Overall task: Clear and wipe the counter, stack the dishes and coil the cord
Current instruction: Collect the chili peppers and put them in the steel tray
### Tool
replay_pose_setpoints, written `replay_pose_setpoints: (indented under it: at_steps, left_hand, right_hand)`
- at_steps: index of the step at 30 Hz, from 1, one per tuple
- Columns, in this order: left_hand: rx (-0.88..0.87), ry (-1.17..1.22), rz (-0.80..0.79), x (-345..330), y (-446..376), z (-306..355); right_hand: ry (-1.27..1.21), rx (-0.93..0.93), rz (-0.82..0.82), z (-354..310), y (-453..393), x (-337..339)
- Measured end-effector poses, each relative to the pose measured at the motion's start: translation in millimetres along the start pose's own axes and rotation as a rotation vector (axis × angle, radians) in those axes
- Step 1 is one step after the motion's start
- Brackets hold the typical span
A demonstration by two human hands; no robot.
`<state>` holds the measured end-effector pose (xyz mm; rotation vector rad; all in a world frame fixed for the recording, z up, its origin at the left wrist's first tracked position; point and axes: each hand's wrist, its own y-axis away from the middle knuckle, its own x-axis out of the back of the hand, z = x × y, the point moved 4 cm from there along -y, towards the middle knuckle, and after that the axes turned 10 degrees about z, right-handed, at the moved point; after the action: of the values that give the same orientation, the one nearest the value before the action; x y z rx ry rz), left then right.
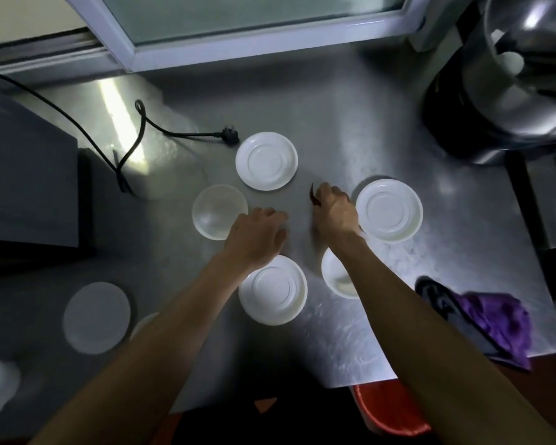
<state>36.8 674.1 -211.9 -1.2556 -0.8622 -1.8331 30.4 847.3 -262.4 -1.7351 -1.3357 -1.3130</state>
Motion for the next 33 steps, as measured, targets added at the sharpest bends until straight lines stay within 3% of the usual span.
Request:
replay_pose_setpoints:
  at_steps: [18,22,33]
  left_hand:
    - [0.189,-0.031,0.035,24,56,-22]
    - [0.246,-0.037,0.057,38,77,-37]
    - [0.515,0.067,0.173,90,206,-119]
  right_hand:
    - [-0.281,0.124,0.121,-15,33,21]
    - [-0.369,0.271,0.170,-52,52,33]
    - [-0.449,0.526,0.055,-201,142,18]
